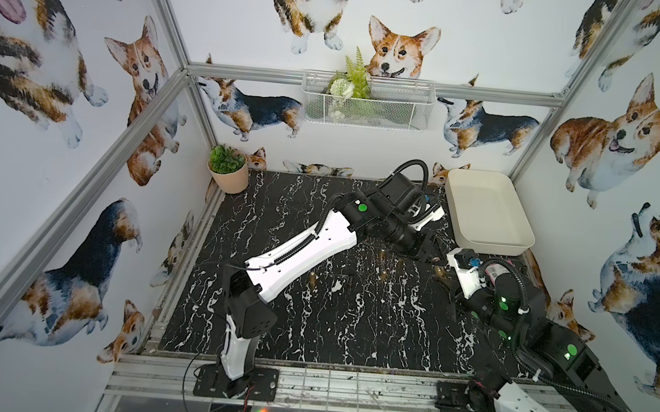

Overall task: Open the lipstick cap
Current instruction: Place the lipstick at the center of the board.

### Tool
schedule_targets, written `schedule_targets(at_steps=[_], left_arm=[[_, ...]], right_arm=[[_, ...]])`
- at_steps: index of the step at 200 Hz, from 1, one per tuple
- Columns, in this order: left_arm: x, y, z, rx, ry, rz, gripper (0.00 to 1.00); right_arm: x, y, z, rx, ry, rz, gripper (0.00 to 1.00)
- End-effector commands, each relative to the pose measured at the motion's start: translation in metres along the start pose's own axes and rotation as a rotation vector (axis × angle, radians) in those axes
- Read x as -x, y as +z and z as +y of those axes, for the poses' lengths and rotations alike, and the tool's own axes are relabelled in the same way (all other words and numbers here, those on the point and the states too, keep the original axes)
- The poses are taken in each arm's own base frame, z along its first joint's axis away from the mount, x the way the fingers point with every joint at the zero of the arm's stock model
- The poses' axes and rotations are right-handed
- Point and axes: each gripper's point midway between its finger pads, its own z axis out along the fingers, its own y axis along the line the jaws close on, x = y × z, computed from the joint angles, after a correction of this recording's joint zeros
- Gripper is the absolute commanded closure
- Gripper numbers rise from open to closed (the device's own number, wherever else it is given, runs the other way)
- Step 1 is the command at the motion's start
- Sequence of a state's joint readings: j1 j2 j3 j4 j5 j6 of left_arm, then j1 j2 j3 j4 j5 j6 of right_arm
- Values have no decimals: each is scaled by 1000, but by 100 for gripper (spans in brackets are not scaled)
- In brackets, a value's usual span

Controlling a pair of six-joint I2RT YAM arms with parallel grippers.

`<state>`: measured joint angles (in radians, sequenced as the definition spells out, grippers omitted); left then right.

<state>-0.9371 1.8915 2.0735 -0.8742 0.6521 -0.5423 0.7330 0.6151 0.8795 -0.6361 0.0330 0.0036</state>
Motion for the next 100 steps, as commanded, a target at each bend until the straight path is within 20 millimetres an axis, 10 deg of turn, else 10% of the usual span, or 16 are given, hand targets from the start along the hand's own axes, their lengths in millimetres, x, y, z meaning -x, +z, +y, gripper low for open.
schedule_targets(at_steps=[1, 100], left_arm=[[-4, 0, 0, 4, 4, 20, 66], [-7, -1, -3, -4, 11, 37, 80]], right_arm=[[10, -1, 1, 3, 3, -38, 100], [11, 0, -2, -11, 5, -35, 100]])
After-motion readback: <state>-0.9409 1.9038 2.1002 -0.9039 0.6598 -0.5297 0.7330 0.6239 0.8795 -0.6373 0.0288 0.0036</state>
